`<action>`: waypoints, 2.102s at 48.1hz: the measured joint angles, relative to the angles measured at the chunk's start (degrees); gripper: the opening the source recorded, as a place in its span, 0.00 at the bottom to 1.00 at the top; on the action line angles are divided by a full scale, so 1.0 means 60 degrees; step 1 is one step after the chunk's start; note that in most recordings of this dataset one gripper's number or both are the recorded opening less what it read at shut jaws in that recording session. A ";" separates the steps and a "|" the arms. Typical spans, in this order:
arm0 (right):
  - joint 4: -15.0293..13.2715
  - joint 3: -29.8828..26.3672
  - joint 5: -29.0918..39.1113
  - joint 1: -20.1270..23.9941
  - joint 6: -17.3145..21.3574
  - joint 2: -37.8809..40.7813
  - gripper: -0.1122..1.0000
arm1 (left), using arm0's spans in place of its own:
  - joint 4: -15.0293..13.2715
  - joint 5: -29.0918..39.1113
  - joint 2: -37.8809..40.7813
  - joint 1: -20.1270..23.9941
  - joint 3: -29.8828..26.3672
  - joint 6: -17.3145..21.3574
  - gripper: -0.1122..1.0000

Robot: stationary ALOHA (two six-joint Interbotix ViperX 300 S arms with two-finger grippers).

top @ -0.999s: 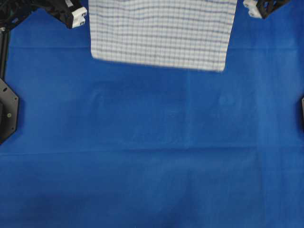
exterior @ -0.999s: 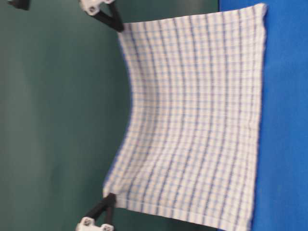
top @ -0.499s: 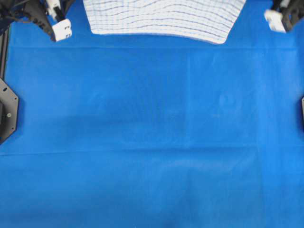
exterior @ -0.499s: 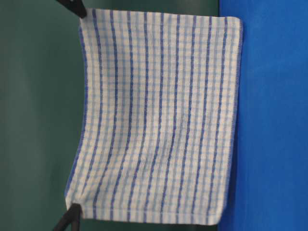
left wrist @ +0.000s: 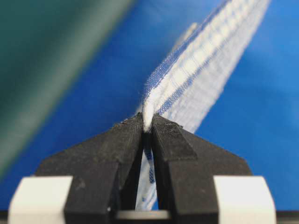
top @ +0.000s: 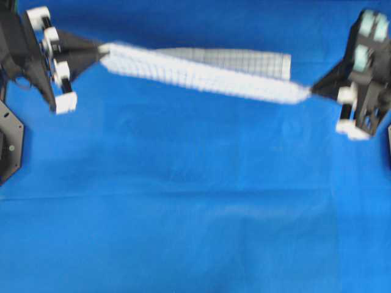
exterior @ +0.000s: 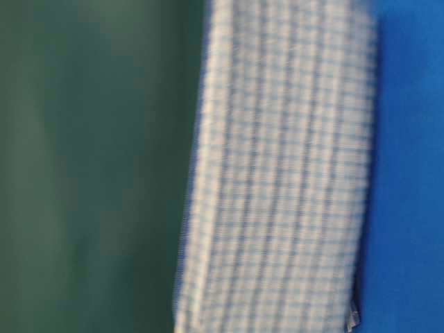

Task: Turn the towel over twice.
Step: 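Swing the held corners over toward the near side, flipping the towel, then lower the corners onto the table and open both grippers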

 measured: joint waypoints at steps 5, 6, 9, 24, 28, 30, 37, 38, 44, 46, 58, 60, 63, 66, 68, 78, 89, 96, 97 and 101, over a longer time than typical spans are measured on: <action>-0.0015 0.0278 -0.0029 0.0688 0.0762 0.0439 0.16 | 0.0000 0.0601 0.0059 -0.0703 0.0029 -0.0059 0.13; 0.0000 0.0308 -0.0044 0.0806 0.0879 0.0527 0.16 | 0.0000 0.0791 0.0088 -0.0938 0.0029 -0.0059 0.13; 0.0000 0.0396 -0.0161 0.1157 0.1304 0.0791 0.16 | 0.0000 0.1216 0.0205 -0.1450 0.0029 -0.0176 0.13; -0.0015 0.0688 -0.1362 0.2754 0.3047 0.2109 0.16 | 0.0000 0.2622 0.0952 -0.3677 0.0029 -0.0601 0.13; -0.0015 0.0732 -0.1685 0.3091 0.3486 0.2490 0.16 | 0.0000 0.2651 0.1260 -0.3970 0.0044 -0.0630 0.13; 0.0000 0.0747 -0.1816 0.3237 0.3677 0.2666 0.16 | 0.0015 0.2681 0.1436 -0.4072 0.0044 -0.0630 0.13; -0.0029 0.0747 -0.2388 0.3618 0.4102 0.3340 0.16 | 0.0000 0.2930 0.2183 -0.4365 0.0029 -0.0674 0.13; -0.0015 0.0747 -0.2461 0.3677 0.4146 0.3413 0.16 | 0.0000 0.2974 0.2285 -0.4395 0.0015 -0.0688 0.13; -0.0015 0.0747 -0.2739 0.3940 0.4395 0.3809 0.16 | 0.0000 0.3047 0.2827 -0.4717 -0.0103 -0.0806 0.13; -0.0029 0.0747 -0.2798 0.4028 0.4453 0.3911 0.16 | 0.0000 0.3062 0.2988 -0.4834 -0.0161 -0.0791 0.13; -0.0015 0.0747 -0.2827 0.4292 0.4556 0.4146 0.16 | 0.0000 0.3076 0.3750 -0.5332 -0.0513 -0.1113 0.13; -0.0015 0.0747 -0.2827 0.4292 0.4556 0.4146 0.16 | 0.0015 0.3076 0.3809 -0.5347 -0.0542 -0.1143 0.13; -0.0015 0.0747 -0.2827 0.4307 0.4556 0.4146 0.16 | 0.0000 0.3076 0.3853 -0.5347 -0.0571 -0.1201 0.13; -0.0015 0.0747 -0.2827 0.4307 0.4556 0.4146 0.16 | 0.0000 0.3091 0.3867 -0.5361 -0.0586 -0.1245 0.13; -0.0015 0.0747 -0.2813 0.4307 0.4556 0.4146 0.16 | 0.0000 0.3105 0.3867 -0.5361 -0.0586 -0.1230 0.13; -0.0044 0.0747 -0.2813 0.4307 0.4556 0.4146 0.16 | 0.0000 0.3164 0.3867 -0.5361 -0.0630 -0.1230 0.13; -0.0059 0.0732 -0.2827 0.4307 0.4556 0.4146 0.16 | 0.0000 0.3193 0.3867 -0.5361 -0.0791 -0.1245 0.14; -0.0044 0.0703 -0.2813 0.4307 0.4556 0.4146 0.26 | 0.0000 0.3193 0.3867 -0.5376 -0.0952 -0.1274 0.33; -0.0059 0.0688 -0.2813 0.4307 0.4556 0.4146 0.32 | 0.0000 0.3193 0.3867 -0.5361 -0.0967 -0.1274 0.38; -0.0044 0.0601 -0.2813 0.4307 0.4541 0.4146 0.54 | 0.0000 0.3252 0.3853 -0.5376 -0.1011 -0.1289 0.60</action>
